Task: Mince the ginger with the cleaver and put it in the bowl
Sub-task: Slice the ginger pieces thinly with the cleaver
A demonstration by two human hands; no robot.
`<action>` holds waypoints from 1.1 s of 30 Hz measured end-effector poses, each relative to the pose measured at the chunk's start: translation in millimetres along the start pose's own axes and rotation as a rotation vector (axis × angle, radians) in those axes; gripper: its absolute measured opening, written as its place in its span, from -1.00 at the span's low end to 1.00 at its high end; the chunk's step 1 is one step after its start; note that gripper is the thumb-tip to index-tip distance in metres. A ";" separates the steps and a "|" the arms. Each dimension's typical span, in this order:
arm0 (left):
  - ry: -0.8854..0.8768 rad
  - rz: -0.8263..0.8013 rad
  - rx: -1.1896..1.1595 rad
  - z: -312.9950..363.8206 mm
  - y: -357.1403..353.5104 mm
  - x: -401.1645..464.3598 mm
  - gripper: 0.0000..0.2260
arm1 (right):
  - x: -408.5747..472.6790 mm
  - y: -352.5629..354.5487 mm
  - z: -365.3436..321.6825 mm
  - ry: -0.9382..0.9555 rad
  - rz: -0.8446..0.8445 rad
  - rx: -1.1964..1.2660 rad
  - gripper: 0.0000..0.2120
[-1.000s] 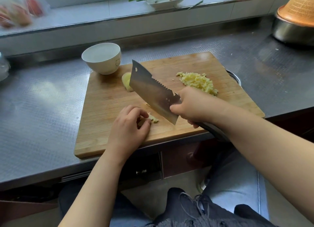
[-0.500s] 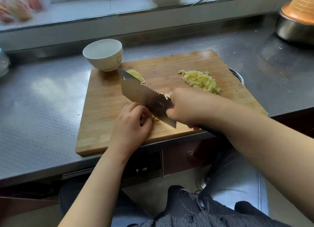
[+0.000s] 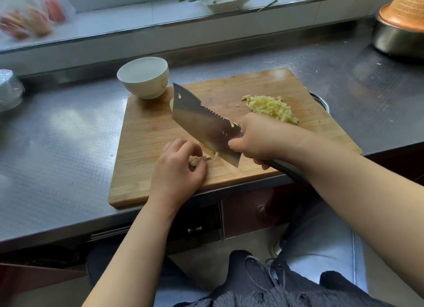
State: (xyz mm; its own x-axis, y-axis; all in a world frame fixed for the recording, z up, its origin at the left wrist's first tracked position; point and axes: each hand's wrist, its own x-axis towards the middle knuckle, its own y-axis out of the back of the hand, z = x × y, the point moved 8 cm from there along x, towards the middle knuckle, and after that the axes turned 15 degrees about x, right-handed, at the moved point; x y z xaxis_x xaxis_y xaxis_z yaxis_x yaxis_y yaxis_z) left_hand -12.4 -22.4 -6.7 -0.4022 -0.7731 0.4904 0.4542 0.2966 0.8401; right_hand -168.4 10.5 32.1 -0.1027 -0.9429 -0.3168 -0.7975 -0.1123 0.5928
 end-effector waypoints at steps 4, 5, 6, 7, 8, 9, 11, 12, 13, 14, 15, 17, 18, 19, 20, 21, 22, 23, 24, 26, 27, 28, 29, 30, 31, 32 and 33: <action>-0.005 -0.015 0.026 -0.4 -1.5 0.3 -0.93 | -8.3 -3.5 -10.9 0.041 -0.008 -0.080 -0.85; -0.008 -0.015 0.030 -0.3 -1.8 0.4 -0.94 | -9.2 -4.5 -12.9 0.046 -0.003 -0.125 -0.83; -0.011 -0.014 0.031 -0.2 -2.2 0.3 -0.94 | -9.5 -5.5 -14.5 0.045 0.001 -0.164 -0.81; -0.015 -0.012 0.027 -0.5 -2.4 0.5 -0.95 | -9.4 -6.3 -15.5 0.040 0.002 -0.192 -0.80; -0.018 -0.009 0.022 -1.0 -2.8 0.6 -0.96 | -8.5 -7.6 -16.0 0.031 -0.002 -0.209 -0.80; -0.019 -0.006 0.018 -1.8 -3.3 0.9 -0.96 | -6.9 -9.5 -16.3 0.020 -0.013 -0.218 -0.81; -0.014 -0.004 0.013 -3.0 -4.3 1.4 -0.96 | -3.4 -14.7 -17.6 0.002 -0.035 -0.230 -0.83; -0.013 -0.004 0.013 -3.2 -5.0 1.3 -0.96 | -2.3 -17.9 -18.5 0.000 -0.039 -0.239 -0.83; -0.012 -0.006 0.014 -3.1 -5.3 1.3 -0.95 | -1.1 -20.5 -19.4 0.005 -0.032 -0.250 -0.83; -0.010 -0.006 0.014 -2.8 -5.1 1.3 -0.95 | -0.1 -21.9 -19.7 0.012 -0.015 -0.258 -0.82; -0.008 -0.004 0.014 -2.7 -4.8 1.6 -0.95 | 0.8 -22.3 -19.1 0.015 0.000 -0.257 -0.80; -0.007 0.001 0.011 -2.0 -3.1 1.3 -0.93 | 3.7 -21.6 -13.1 0.005 0.002 -0.174 -0.78; -0.005 0.007 0.008 -2.0 -1.6 0.7 -0.93 | 5.4 -20.3 -9.6 -0.003 -0.012 -0.096 -0.79; -0.006 0.013 0.004 -2.1 0.1 -0.2 -0.92 | 5.8 -18.3 -7.0 -0.010 -0.023 -0.024 -0.81; -0.009 0.016 0.002 -2.1 1.8 -1.4 -0.92 | 4.8 -15.8 -5.1 -0.015 -0.026 0.018 -0.82; -0.014 0.019 0.004 -2.7 2.7 -2.4 -0.92 | 3.5 -13.1 -4.2 -0.015 -0.023 0.022 -0.82; -0.016 0.018 0.009 -3.7 2.9 -3.4 -0.92 | 1.4 -11.1 -4.7 -0.007 -0.017 0.007 -0.82; -0.018 0.010 0.016 -4.5 2.2 -4.1 -0.91 | -1.4 -9.8 -6.5 0.008 -0.008 -0.016 -0.81; -0.021 -0.001 0.022 -5.0 0.8 -4.6 -0.91 | -4.5 -9.2 -9.1 0.027 0.000 -0.047 -0.80; -0.024 -0.022 0.030 -5.4 -1.4 -4.8 -0.92 | -9.6 -10.3 -14.7 0.057 0.007 -0.110 -0.79; -0.022 -0.032 0.029 -5.8 -2.1 -4.7 -0.92 | -11.3 -11.9 -17.1 0.065 0.007 -0.136 -0.78; -0.018 -0.041 0.027 -6.3 -2.7 -4.6 -0.91 | -11.8 -13.4 -18.9 0.071 0.008 -0.157 -0.77; -0.014 -0.048 0.023 -7.0 -3.2 -4.5 -0.88 | -11.6 -14.7 -20.4 0.074 0.009 -0.175 -0.77; -0.013 -0.051 0.021 -7.7 -3.5 -4.5 -0.86 | -10.9 -16.3 -21.4 0.072 0.008 -0.191 -0.77; -0.015 -0.050 0.022 -8.1 -3.6 -4.3 -0.84 | -9.8 -18.0 -22.0 0.067 0.004 -0.204 -0.77; -0.018 -0.049 0.023 -8.3 -3.8 -4.1 -0.83 | -8.4 -20.0 -22.2 0.058 -0.003 -0.214 -0.78; -0.020 -0.050 0.026 -8.2 -4.3 -4.0 -0.83 | -6.7 -22.0 -21.9 0.049 -0.010 -0.218 -0.78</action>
State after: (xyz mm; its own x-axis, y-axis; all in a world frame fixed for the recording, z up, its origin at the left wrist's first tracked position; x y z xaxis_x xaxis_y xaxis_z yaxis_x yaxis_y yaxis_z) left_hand -6.3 -25.1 -14.2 -0.4396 -0.7763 0.4518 0.4121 0.2726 0.8694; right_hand -137.1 12.4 37.4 -0.0616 -0.9550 -0.2901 -0.6504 -0.1821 0.7375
